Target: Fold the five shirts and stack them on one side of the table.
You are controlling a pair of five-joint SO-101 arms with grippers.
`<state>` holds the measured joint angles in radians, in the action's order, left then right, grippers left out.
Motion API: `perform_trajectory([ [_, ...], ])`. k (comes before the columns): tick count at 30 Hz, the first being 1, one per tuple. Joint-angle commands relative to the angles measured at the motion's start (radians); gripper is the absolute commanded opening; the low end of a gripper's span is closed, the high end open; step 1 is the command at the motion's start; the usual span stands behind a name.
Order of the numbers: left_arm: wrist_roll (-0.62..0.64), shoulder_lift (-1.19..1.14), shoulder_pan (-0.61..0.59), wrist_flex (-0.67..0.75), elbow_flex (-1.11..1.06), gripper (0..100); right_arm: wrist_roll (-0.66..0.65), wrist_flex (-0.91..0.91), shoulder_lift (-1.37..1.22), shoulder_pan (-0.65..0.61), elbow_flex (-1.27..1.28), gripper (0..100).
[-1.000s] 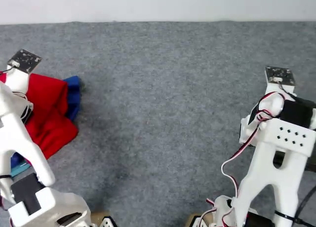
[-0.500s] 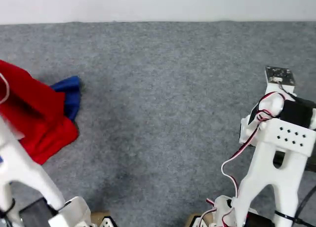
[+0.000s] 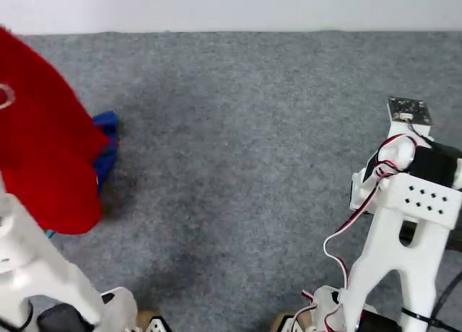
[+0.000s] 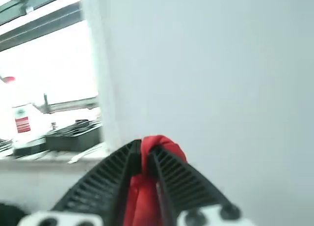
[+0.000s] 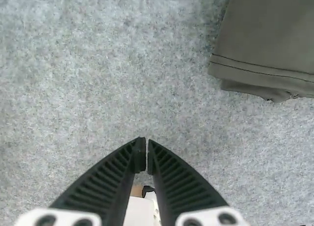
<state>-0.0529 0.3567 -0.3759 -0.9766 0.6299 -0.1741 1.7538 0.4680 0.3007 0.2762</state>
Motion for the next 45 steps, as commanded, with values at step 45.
perform_trajectory([
  [45, -0.259, 0.035, 0.474, -0.503, -0.547, 6, -0.169, 0.047, 0.064, -0.223, -0.005, 0.8],
])
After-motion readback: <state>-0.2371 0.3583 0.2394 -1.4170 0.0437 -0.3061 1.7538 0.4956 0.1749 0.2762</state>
